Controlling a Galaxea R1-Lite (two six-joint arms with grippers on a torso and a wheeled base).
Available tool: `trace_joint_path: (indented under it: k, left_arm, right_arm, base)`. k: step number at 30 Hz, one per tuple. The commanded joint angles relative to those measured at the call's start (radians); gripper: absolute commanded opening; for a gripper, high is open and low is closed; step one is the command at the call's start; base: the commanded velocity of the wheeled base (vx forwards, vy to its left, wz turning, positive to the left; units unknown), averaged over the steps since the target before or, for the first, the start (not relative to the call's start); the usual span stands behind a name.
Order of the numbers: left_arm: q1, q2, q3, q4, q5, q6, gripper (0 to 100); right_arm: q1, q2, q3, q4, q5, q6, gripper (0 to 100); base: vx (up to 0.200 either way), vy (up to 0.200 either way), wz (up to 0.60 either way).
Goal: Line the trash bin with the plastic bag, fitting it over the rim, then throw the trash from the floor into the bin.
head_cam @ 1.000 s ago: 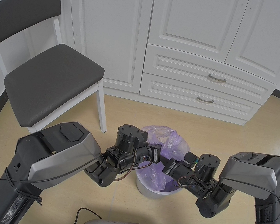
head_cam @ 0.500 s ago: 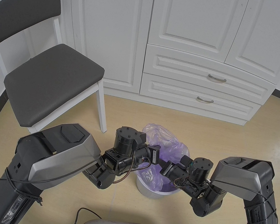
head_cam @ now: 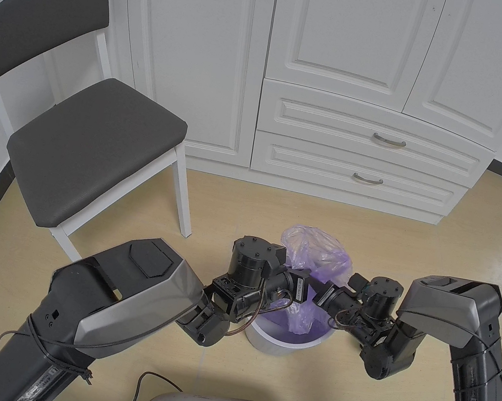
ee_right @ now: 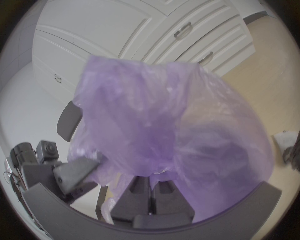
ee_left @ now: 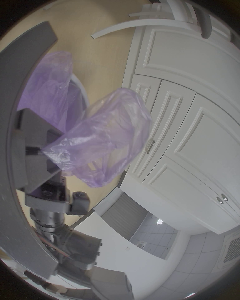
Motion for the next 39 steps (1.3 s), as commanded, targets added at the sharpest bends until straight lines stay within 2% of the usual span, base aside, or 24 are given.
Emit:
trace_joint_path:
  k: [1, 2, 3, 4, 5, 6, 8, 10, 15, 22, 25, 35, 39]
  left_arm:
    - [-0.022, 0.042, -0.050, 0.012, 0.002, -0.002, 0]
    - [-0.031, 0.043, -0.056, 0.017, 0.002, -0.002, 0]
    - [-0.031, 0.043, -0.056, 0.017, 0.002, -0.002, 0]
    - [-0.043, 0.040, -0.055, 0.029, 0.005, -0.002, 0]
    - [-0.043, 0.040, -0.055, 0.029, 0.005, -0.002, 0]
    - [-0.057, 0.042, -0.055, 0.048, 0.031, 0.000, 0]
    - [-0.062, 0.043, -0.058, 0.055, 0.057, 0.000, 0]
    - [-0.062, 0.039, -0.050, 0.080, 0.089, 0.000, 0]
    - [-0.034, -0.006, -0.009, 0.144, 0.190, 0.003, 0]
    - [0.009, -0.135, 0.132, 0.176, 0.201, 0.000, 0]
    - [0.009, -0.164, 0.181, 0.164, 0.203, -0.002, 0]
    - [0.004, -0.245, 0.324, 0.184, 0.201, 0.003, 0]
    - [0.021, -0.257, 0.356, 0.262, 0.201, 0.004, 0]
  right_arm:
    - [-0.057, -0.104, 0.072, -0.018, 0.028, -0.042, 0]
    - [-0.085, -0.156, 0.112, -0.018, 0.058, -0.085, 0]
    - [-0.085, -0.156, 0.112, -0.018, 0.058, -0.085, 0]
    - [-0.109, -0.209, 0.146, -0.018, 0.078, -0.137, 0]
    - [-0.109, -0.209, 0.146, -0.018, 0.078, -0.137, 0]
    - [-0.125, -0.262, 0.171, 0.020, 0.083, -0.195, 0]
    - [-0.131, -0.289, 0.184, 0.066, 0.085, -0.233, 0]
    - [-0.137, -0.308, 0.195, 0.146, 0.085, -0.321, 0]
    - [-0.175, -0.306, 0.220, 0.178, 0.083, -0.488, 0]
    - [-0.263, -0.303, 0.250, 0.193, 0.083, -0.714, 0]
    - [-0.278, -0.274, 0.241, 0.229, 0.071, -0.773, 0]
    - [-0.280, -0.202, 0.261, 0.235, 0.061, -0.884, 0]
    - [-0.280, -0.194, 0.300, 0.236, 0.061, -0.937, 0]
  base:
    - [0.000, 0.000, 0.00]
    - [0.000, 0.000, 0.00]
    - [0.000, 0.000, 0.00]
    - [0.000, 0.000, 0.00]
    - [0.000, 0.000, 0.00]
    - [0.000, 0.000, 0.00]
    - [0.000, 0.000, 0.00]
    - [0.000, 0.000, 0.00]
    - [0.000, 0.000, 0.00]
    - [0.000, 0.000, 0.00]
    - [0.000, 0.000, 0.00]
    - [0.000, 0.000, 0.00]
    - [0.000, 0.000, 0.00]
